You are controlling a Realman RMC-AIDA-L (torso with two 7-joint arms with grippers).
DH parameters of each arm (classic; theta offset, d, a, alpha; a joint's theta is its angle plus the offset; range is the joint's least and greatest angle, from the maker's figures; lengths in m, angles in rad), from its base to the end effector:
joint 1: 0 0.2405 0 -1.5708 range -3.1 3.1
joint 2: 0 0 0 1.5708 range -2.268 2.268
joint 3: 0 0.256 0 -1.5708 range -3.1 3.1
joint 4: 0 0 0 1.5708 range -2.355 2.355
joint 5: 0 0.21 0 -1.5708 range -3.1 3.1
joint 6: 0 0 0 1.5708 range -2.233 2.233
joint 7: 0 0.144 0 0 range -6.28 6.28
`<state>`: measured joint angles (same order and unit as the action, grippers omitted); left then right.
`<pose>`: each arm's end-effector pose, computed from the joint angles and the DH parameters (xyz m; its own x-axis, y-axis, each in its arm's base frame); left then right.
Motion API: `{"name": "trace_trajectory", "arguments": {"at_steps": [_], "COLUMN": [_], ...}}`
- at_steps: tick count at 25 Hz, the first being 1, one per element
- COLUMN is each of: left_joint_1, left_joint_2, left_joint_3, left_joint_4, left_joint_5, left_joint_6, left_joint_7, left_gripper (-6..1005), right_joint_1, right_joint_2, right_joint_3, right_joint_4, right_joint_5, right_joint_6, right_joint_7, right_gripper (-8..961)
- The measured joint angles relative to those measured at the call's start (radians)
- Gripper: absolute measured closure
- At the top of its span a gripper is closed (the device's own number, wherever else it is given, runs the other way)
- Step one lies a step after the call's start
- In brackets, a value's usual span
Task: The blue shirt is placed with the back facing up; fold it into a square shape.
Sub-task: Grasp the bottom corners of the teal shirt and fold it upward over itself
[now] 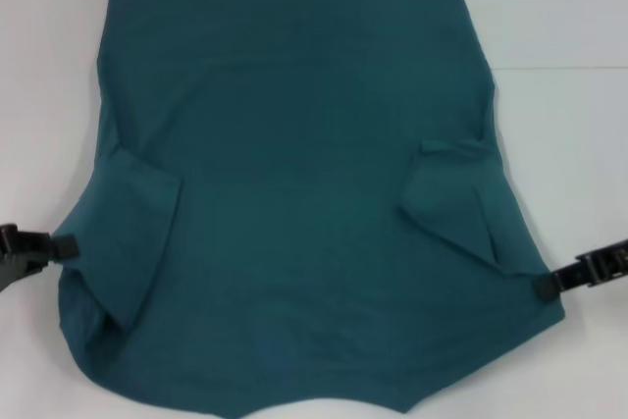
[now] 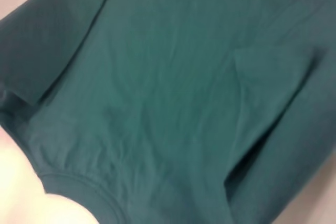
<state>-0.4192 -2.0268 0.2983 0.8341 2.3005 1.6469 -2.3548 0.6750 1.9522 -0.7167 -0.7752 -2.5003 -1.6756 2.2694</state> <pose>-0.3455 0.2927 0.0808 -0.0550 0.8345 0.5483 0.9874 -0.0361 0.1540 0.2774 0.3506 0.0494 0.4477 -0.8927 -0.0519 -0.8907 -0.4401 -0.1141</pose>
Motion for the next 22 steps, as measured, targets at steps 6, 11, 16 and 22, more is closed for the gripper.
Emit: {"name": "trace_trajectory", "arguments": {"at_steps": [6,11,16,22], "left_joint_1": [0.013,0.044,0.089,0.105], "left_joint_2": [0.004,0.0,-0.006,-0.005], "left_joint_3": [0.003,0.008,0.002,-0.005], "left_joint_4": [0.031,0.075,0.121,0.136], "left_joint_5": [0.056,0.071,0.122,0.134], "left_joint_6": [0.081,0.162,0.243,0.307], "left_joint_7": [0.032,0.063,0.092,0.131], "left_gripper": [996,996,996,996], "right_joint_1": [-0.025,-0.044,-0.06,-0.079], "right_joint_2": [-0.007,-0.003,0.006,-0.008], "right_joint_3": [-0.009,-0.016,-0.017,0.056], "right_joint_4": [-0.006,-0.007,-0.005,-0.015], "right_joint_5": [-0.021,-0.054,-0.102,-0.076], "right_joint_6": [-0.045,-0.117,-0.186,-0.22], "right_joint_7": [0.0,-0.014,-0.03,-0.076], "right_gripper": [896,889,882,874]}}
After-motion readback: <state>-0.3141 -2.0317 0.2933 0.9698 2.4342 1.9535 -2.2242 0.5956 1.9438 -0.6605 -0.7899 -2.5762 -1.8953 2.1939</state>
